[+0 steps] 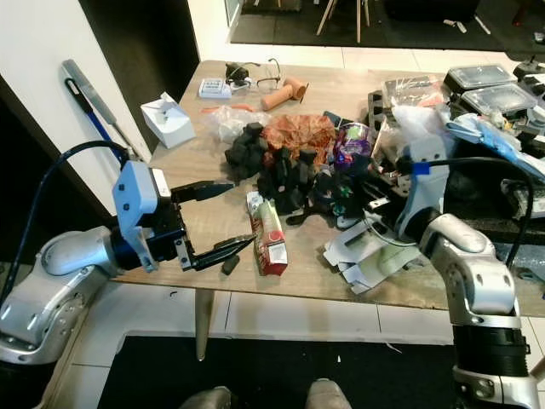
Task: Picking trash to rubbish bin
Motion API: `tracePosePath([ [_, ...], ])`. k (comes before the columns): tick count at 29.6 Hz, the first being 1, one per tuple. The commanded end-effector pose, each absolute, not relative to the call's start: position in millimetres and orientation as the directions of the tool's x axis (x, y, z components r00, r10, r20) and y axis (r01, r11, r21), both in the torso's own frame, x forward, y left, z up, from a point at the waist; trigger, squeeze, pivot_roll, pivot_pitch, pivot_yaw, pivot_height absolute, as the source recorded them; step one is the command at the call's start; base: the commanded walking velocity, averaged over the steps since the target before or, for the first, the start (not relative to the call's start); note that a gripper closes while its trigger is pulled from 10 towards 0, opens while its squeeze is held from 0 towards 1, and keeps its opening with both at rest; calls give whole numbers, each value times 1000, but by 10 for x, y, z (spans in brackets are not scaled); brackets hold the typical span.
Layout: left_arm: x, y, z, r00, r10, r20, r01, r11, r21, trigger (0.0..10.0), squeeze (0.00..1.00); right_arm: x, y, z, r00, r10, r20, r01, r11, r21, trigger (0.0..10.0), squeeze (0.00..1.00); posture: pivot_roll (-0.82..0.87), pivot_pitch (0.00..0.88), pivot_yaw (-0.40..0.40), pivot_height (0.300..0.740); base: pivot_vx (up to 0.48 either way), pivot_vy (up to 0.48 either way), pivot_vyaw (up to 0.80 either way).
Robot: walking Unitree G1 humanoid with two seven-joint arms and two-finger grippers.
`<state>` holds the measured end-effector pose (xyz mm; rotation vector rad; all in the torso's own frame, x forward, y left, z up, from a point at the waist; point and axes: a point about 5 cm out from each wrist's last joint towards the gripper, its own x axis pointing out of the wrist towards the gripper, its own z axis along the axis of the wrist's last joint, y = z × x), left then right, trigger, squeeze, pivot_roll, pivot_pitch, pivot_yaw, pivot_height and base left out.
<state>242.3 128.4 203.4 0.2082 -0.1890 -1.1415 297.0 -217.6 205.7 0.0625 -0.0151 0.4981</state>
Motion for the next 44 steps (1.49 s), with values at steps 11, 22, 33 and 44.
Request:
tracePosePath([
  [11, 2432, 1199, 2166, 413, -897, 156, 876, 438, 200, 10000, 0, 2899, -2153, 2319, 835, 500, 230, -541, 823, 173, 0, 0, -85, 64, 19, 740, 0, 0, 0],
  [22, 2583, 1374, 2063, 700, -666, 258, 696, 717, -34, 10000, 0, 2807, -1816, 2246, 740, 613, 279, -671, 700, 242, 10000, 0, -62, 39, 4, 740, 0, 0, 0],
  [33, 2637, 1455, 1786, 866, -462, 190, 484, 871, -84, 10000, 0, 2876, -1717, 2177, 716, 656, 240, -698, 675, 237, 10000, 0, -44, 0, -45, 740, 0, 0, 0],
  [44, 2779, 1380, 1774, 886, -406, 222, 430, 900, -68, 10000, 0, 2880, -1639, 2069, 702, 694, 161, -712, 684, 158, 10000, 0, -74, 0, -61, 740, 0, 0, 0],
])
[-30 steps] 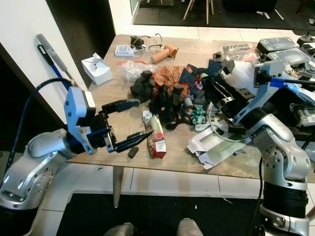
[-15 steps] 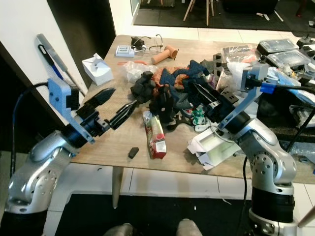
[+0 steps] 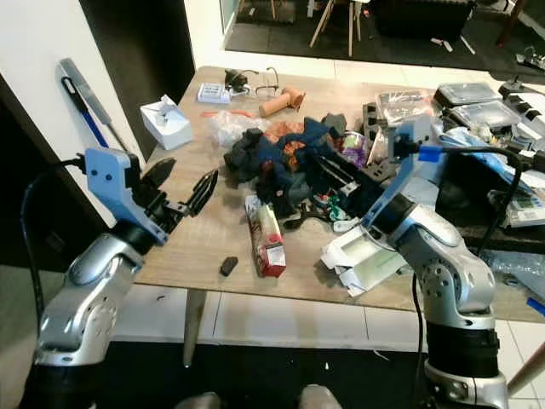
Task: Picking trash to rubbish bin
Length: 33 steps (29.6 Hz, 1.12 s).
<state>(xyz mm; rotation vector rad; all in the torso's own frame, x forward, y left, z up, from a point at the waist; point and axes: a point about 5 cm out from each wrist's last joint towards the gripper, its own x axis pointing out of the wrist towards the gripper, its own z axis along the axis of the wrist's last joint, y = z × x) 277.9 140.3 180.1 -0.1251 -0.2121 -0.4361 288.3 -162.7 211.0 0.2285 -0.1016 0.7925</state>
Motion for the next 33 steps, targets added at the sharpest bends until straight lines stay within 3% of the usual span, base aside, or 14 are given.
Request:
tracePosePath([
  [1, 2809, 1353, 1781, 886, -402, 230, 426, 903, -62, 10000, 0, 2906, -1654, 2058, 710, 688, 152, -704, 694, 147, 10000, 0, -76, 0, -56, 740, 0, 0, 0],
  [7, 3024, 1245, 1864, 878, -387, 280, 408, 913, -19, 10000, 0, 3101, -1789, 2117, 797, 576, 181, -597, 797, 92, 10000, 0, -78, 0, -26, 740, -264, 0, 0],
  [33, 3254, 1210, 1934, 863, -402, 306, 407, 912, 50, 10000, 0, 3272, -1514, 2202, 785, 551, 285, -587, 808, 56, 10000, 0, -30, 0, -6, 740, -299, 0, 0],
])
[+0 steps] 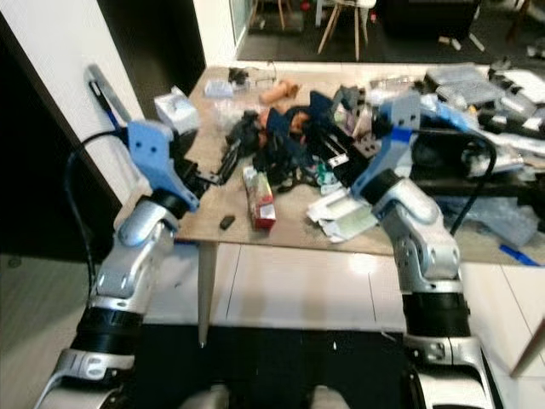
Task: Picking trash to rubbish bin
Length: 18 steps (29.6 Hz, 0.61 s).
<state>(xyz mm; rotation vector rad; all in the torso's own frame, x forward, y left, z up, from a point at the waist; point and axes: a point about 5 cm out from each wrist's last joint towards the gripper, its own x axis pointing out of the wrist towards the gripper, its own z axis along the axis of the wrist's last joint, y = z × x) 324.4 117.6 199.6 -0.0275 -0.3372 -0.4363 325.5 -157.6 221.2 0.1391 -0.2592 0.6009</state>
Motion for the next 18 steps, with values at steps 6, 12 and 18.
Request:
tracePosePath([
  [6, 3261, 1185, 1920, 858, -411, 309, 416, 908, 52, 10000, 0, 3289, -1481, 2159, 784, 557, 272, -589, 806, 47, 10000, 0, -38, 0, -6, 740, -320, 0, 0],
  [12, 3263, 1159, 1919, 851, -424, 308, 429, 902, 57, 10000, 0, 3298, -1488, 2147, 790, 550, 270, -582, 812, 49, 10000, 0, -39, 0, 0, 740, -319, 0, 0],
  [18, 3275, 1160, 1896, 853, -428, 300, 429, 901, 66, 10000, 0, 3310, -1449, 2114, 795, 550, 258, -580, 813, 53, 10000, 0, -39, 0, 0, 740, -311, 0, 0],
])
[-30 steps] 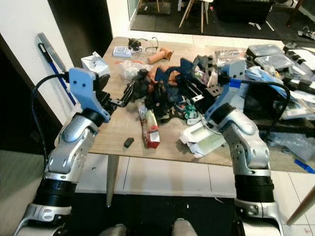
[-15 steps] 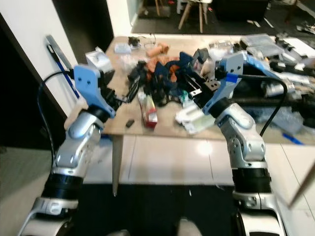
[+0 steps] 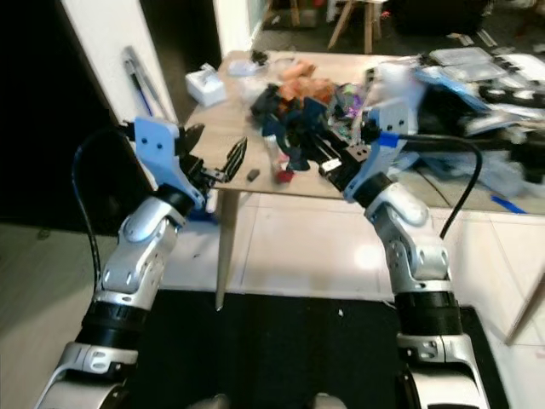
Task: Picking trash to rubbish bin
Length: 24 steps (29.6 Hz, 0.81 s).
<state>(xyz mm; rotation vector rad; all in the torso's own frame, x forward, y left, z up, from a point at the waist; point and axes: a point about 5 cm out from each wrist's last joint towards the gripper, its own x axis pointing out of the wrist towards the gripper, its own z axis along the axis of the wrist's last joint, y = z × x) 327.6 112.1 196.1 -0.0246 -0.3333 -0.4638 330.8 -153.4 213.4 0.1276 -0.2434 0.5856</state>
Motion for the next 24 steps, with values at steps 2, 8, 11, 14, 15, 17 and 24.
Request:
tracePosePath([
  [2, 3275, 1153, 1867, 853, -434, 289, 428, 899, 88, 10000, 0, 3312, -1425, 2090, 796, 551, 250, -580, 812, 56, 10000, 0, -38, 0, -1, 740, -144, 0, 0],
  [8, 3249, 1193, 1688, 867, -444, 224, 416, 895, 163, 10000, 0, 3224, -1404, 1916, 797, 569, 205, -590, 806, 56, 10000, 0, -39, 0, -1, 740, 0, 0, 0],
  [11, 3225, 1236, 1657, 872, -439, 218, 412, 897, 159, 10000, 0, 3175, -1438, 1853, 796, 576, 186, -592, 805, 41, 10000, 0, -46, 0, 11, 740, 0, 0, 0],
  [14, 3145, 1306, 1588, 880, -426, 211, 403, 904, 145, 10000, 0, 3053, -1554, 1706, 804, 575, 151, -584, 812, 17, 10000, 0, -49, 0, 10, 740, 0, 0, 0],
  [15, 3128, 1310, 1570, 881, -424, 209, 402, 905, 140, 10000, 0, 3035, -1566, 1685, 807, 571, 149, -580, 814, 22, 10000, 0, -49, 0, 10, 740, 0, 0, 0],
  [17, 3099, 1320, 1525, 886, -416, 205, 395, 909, 136, 10000, 0, 3003, -1570, 1650, 809, 569, 145, -578, 815, 27, 10000, 0, -55, 0, 7, 740, 0, 0, 0],
  [24, 3093, 1377, 1462, 899, -394, 194, 368, 917, 157, 10000, 0, 2957, -1597, 1599, 818, 560, 132, -568, 822, 37, 10000, 0, -64, 0, 15, 740, 0, 0, 0],
])
